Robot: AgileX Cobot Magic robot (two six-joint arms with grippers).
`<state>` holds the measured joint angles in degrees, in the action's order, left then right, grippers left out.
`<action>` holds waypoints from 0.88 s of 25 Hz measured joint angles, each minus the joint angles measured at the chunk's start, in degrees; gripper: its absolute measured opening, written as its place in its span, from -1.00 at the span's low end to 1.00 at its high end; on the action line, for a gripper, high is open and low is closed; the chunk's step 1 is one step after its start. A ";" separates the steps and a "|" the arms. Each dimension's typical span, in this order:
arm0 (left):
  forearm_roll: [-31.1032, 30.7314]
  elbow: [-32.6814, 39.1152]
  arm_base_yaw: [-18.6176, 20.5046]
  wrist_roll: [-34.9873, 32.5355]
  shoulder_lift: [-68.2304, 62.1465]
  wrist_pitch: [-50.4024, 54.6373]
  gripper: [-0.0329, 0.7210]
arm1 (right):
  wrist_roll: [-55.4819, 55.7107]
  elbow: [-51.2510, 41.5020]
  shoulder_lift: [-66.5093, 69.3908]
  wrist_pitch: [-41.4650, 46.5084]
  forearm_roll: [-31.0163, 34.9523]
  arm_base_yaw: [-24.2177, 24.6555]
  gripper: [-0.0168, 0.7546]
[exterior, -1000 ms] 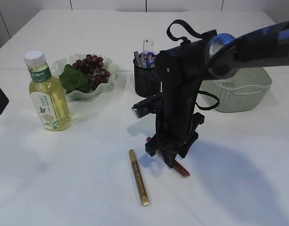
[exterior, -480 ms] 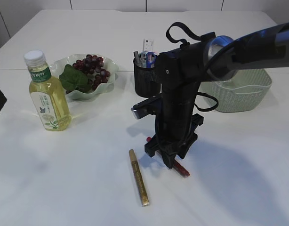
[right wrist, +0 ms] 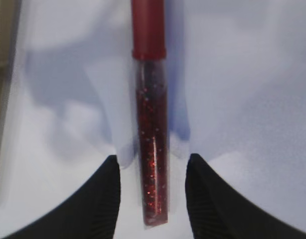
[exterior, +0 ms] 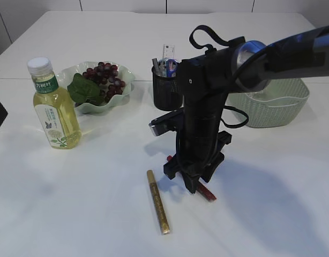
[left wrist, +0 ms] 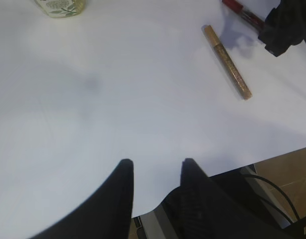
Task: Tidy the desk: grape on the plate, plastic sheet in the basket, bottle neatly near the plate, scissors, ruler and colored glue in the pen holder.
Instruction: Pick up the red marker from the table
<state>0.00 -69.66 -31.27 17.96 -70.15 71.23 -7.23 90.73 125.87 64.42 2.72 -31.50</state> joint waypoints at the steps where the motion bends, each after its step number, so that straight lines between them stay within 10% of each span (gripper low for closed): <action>1: 0.00 0.00 0.00 0.00 0.00 0.00 -0.28 | 0.00 0.00 0.00 -0.10 0.25 0.00 -0.05; 22: 0.00 0.00 -0.50 0.00 0.00 0.00 -0.28 | -0.58 0.00 0.84 -1.00 1.93 0.00 -0.05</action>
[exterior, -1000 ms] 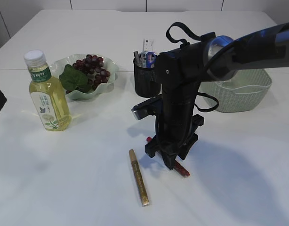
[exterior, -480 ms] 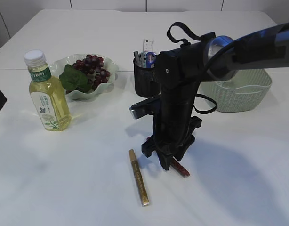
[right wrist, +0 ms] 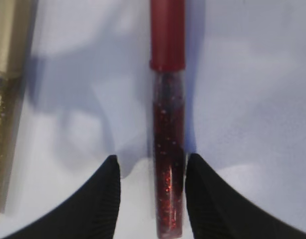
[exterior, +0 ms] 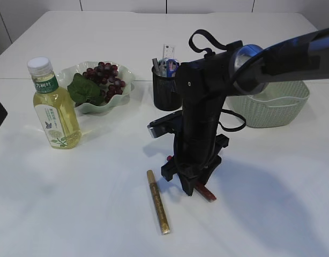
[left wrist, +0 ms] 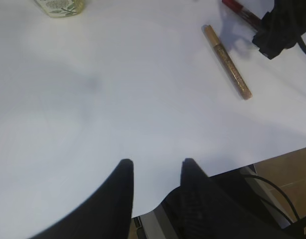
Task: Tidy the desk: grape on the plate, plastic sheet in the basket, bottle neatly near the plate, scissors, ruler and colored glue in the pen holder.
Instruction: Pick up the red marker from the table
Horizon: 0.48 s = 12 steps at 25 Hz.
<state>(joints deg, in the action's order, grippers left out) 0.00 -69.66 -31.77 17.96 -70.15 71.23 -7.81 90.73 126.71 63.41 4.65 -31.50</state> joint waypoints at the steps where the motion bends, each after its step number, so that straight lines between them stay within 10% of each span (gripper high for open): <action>1: 0.00 0.00 0.00 0.00 0.00 0.00 -0.28 | 0.00 0.00 0.00 0.00 0.00 0.00 -0.05; 12: 0.00 0.00 0.00 0.00 0.00 0.00 -0.28 | 0.00 0.20 0.00 -0.08 0.00 0.00 -0.05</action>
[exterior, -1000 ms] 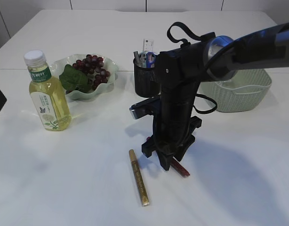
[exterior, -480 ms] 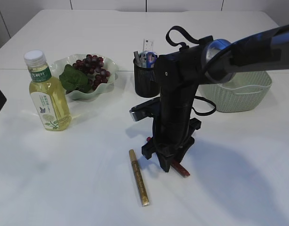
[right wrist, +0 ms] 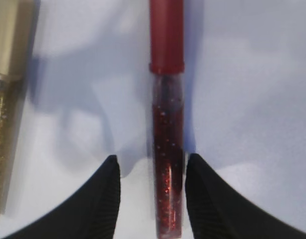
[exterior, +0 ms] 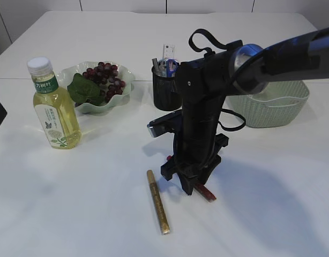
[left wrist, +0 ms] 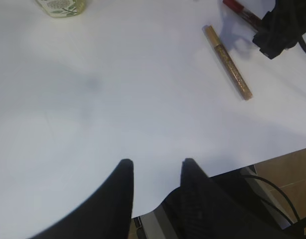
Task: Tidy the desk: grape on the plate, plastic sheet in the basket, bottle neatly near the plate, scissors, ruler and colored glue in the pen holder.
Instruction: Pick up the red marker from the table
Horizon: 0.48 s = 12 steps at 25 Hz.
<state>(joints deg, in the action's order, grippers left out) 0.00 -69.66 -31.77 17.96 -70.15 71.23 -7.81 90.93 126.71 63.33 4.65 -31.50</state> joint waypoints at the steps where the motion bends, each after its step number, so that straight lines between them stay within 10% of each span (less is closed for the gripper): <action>1: 0.00 0.00 0.00 0.00 0.00 0.00 -0.28 | 0.00 0.00 0.00 0.00 0.00 0.00 -0.05; 12: 0.00 0.00 0.00 0.00 0.00 0.00 -0.28 | 0.00 0.00 0.00 0.00 -0.10 0.00 -0.05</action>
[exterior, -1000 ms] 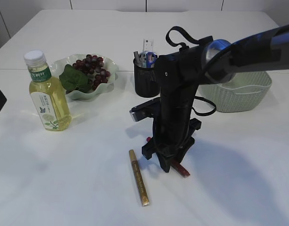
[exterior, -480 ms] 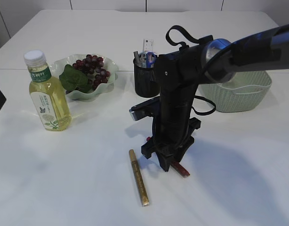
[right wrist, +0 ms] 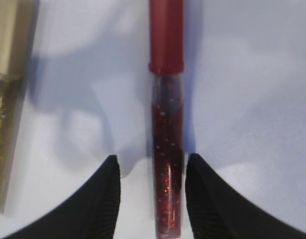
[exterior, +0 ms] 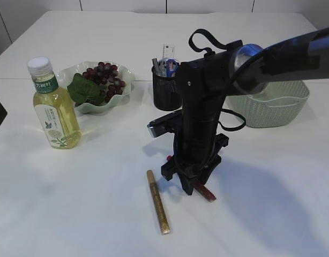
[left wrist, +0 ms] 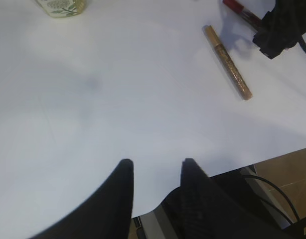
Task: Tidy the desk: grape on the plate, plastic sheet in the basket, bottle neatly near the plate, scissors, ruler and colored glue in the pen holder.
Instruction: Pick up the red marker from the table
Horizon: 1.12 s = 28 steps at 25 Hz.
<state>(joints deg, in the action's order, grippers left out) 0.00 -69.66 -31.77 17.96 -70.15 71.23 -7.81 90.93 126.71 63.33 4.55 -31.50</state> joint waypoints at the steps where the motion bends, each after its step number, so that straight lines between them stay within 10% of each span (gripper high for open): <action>1: 0.00 0.00 0.00 0.00 0.00 0.00 -0.28 | 0.00 0.00 0.00 0.00 0.00 0.00 -0.05; 28: 0.00 0.00 0.00 0.00 0.00 0.00 -0.28 | -0.11 0.00 0.00 0.11 -1.13 0.00 -0.27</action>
<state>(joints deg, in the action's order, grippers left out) 0.00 -69.66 -31.77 17.96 -70.15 71.23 -7.92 90.93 126.71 63.44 3.42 -31.50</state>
